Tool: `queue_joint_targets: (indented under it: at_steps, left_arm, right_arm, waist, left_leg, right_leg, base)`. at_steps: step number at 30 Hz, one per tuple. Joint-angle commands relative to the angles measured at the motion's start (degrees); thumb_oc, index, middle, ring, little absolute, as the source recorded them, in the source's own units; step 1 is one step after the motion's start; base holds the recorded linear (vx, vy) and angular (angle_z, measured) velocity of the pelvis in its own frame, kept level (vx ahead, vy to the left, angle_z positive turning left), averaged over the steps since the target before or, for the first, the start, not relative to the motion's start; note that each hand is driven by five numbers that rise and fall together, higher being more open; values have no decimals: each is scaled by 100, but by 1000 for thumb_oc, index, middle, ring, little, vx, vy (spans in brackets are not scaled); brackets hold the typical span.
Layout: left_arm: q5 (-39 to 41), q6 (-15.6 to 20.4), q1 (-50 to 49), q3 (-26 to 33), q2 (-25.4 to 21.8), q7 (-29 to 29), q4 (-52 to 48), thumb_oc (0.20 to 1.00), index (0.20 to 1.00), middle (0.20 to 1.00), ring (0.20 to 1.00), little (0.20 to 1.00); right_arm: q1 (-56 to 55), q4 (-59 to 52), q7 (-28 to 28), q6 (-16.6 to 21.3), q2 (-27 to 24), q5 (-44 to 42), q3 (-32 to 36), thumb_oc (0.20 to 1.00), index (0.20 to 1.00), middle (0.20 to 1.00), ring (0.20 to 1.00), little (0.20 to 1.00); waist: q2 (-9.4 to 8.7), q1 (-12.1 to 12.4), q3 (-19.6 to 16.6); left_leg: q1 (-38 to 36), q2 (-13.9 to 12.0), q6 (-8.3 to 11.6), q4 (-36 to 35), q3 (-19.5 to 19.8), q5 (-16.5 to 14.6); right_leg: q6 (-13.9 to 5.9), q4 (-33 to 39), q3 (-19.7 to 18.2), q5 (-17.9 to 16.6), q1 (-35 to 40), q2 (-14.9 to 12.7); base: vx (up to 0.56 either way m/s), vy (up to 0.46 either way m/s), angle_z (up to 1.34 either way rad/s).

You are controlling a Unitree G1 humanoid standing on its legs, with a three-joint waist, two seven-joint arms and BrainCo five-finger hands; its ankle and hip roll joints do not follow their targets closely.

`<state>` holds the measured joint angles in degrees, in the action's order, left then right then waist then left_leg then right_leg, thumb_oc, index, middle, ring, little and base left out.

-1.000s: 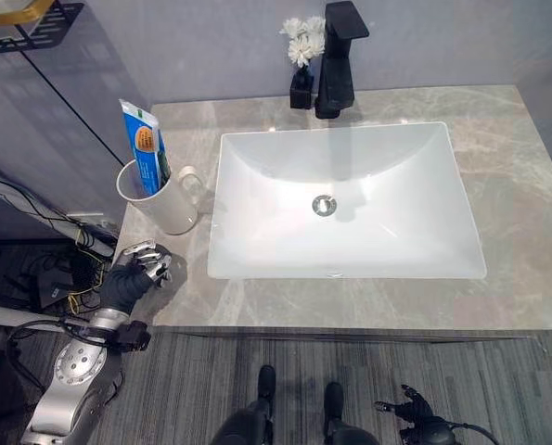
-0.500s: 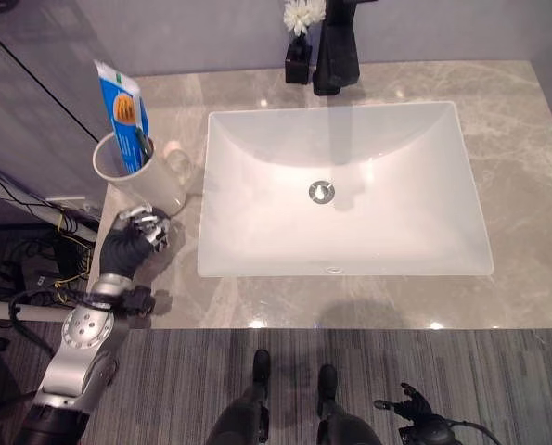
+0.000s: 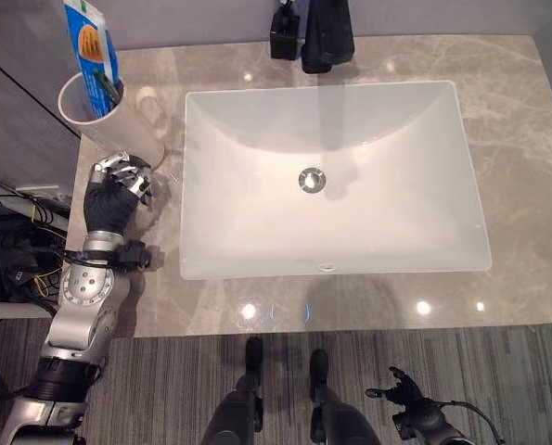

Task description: Put brush and paste in cup on sink, flatten towel.

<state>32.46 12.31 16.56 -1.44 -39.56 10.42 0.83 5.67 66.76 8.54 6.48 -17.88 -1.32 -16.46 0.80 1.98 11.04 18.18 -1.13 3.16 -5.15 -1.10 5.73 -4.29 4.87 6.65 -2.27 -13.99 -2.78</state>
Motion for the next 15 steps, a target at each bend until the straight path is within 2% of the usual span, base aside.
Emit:
queue_joint_targets:
  at_steps: [1,8,15]
  left_arm:
    - [-163,277,151,74,-117,217,209,200,200,200,200,200]
    - [-117,314,803,-109,-485,406,723,200,200,200,200,200]
    - [-66,322,586,-90,-403,336,395,200,200,200,200,200]
  right_arm:
    - [-84,-93,6,56,-27,-282,21,1000,1000,1000,1000,1000]
    - [-81,-75,4,65,-6,-420,4,1000,1000,1000,1000,1000]
    - [-64,17,8,52,58,-448,-4,1000,1000,1000,1000,1000]
  waist:
    - [-92,-63,-114]
    - [-140,-115,-120]
    - [-153,-70,-127]
  left_leg:
    - [-207,-109,255,15,-208,-90]
    - [-163,-119,261,15,-238,-99]
    - [-158,-108,259,15,-201,-115]
  right_leg:
    - [-438,13,-20,-825,-325,-376]
    - [-458,13,-20,-832,-367,-366]
    - [-456,13,12,-809,-355,-376]
  base:
    - [0,0,0]
    - [0,0,0]
    - [0,0,0]
